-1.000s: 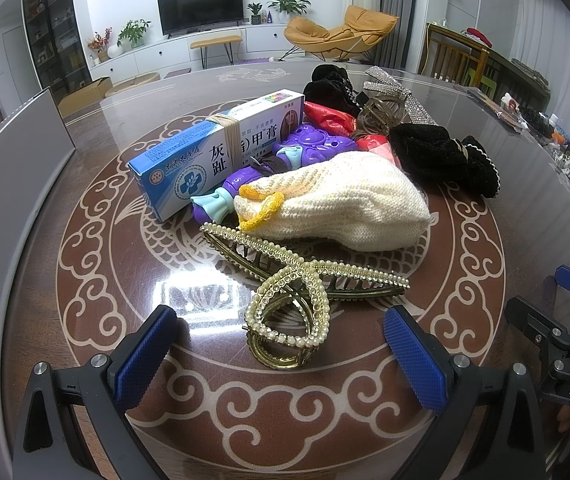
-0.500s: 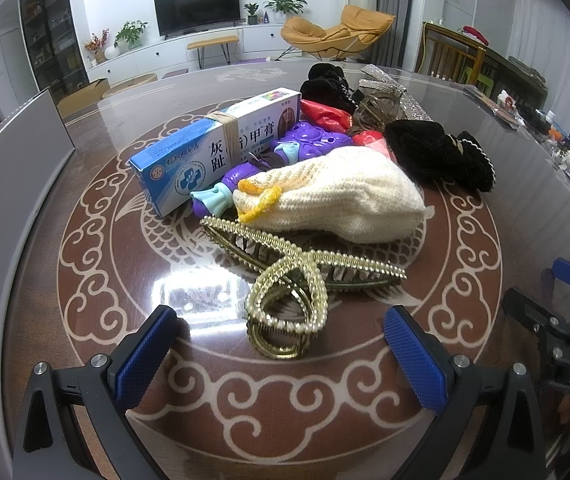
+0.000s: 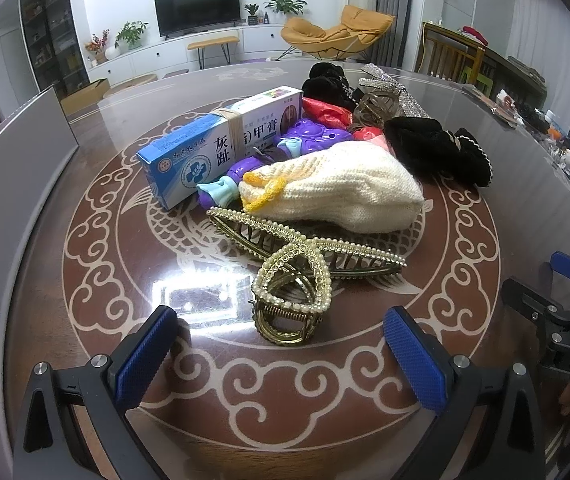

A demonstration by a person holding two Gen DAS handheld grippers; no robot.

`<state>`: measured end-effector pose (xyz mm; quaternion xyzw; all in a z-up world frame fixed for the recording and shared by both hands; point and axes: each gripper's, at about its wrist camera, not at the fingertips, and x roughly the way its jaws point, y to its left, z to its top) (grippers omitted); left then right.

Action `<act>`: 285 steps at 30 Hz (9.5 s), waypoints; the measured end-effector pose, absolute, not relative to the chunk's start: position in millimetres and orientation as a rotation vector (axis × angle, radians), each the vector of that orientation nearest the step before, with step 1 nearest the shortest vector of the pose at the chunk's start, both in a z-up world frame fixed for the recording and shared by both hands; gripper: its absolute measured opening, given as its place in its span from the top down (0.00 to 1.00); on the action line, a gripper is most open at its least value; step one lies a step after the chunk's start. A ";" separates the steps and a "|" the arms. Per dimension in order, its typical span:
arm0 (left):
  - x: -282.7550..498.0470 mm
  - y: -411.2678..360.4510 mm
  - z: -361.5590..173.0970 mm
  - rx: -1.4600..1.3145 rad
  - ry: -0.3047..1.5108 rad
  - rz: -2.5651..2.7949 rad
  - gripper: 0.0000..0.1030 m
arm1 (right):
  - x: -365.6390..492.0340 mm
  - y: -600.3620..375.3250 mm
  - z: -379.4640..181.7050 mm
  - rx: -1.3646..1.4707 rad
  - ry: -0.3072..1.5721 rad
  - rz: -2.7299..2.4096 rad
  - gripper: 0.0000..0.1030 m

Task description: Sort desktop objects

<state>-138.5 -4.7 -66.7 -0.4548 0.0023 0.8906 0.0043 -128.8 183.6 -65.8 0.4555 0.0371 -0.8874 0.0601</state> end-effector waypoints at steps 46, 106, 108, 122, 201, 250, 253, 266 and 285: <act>-134.7 -18.5 -33.9 -1.228 -0.260 2.843 0.00 | -128.5 183.5 -65.2 1.379 0.112 -2.687 0.00; -151.5 -8.3 -68.0 -1.485 -0.025 2.799 0.00 | -127.6 183.3 -64.2 1.379 0.111 -2.688 0.00; -151.3 -9.6 -68.1 -1.480 -0.021 2.794 0.00 | -128.7 183.7 -66.1 1.379 0.111 -2.688 0.00; -148.1 -22.1 -67.7 -1.467 -0.005 2.781 0.00 | -127.8 183.4 -64.8 1.379 0.111 -2.689 0.00; -124.2 -86.4 -66.2 -1.444 -0.015 2.808 0.00 | -108.9 143.1 -60.6 1.058 0.502 -2.097 0.00; -19.1 -96.7 41.6 -1.030 -0.133 2.766 0.60 | -82.1 147.8 -5.1 1.108 0.072 -2.246 0.56; -0.1 -126.8 65.3 -0.984 -0.185 2.816 0.60 | -77.4 119.4 11.8 1.066 0.063 -2.205 0.56; 64.6 -336.9 70.1 -1.241 -0.386 3.124 0.60 | -42.6 -147.4 77.5 0.917 0.044 -1.817 0.56; 76.8 -308.2 71.9 -1.233 -0.422 3.199 0.27 | -42.8 -114.9 42.5 0.890 -0.013 -2.008 0.00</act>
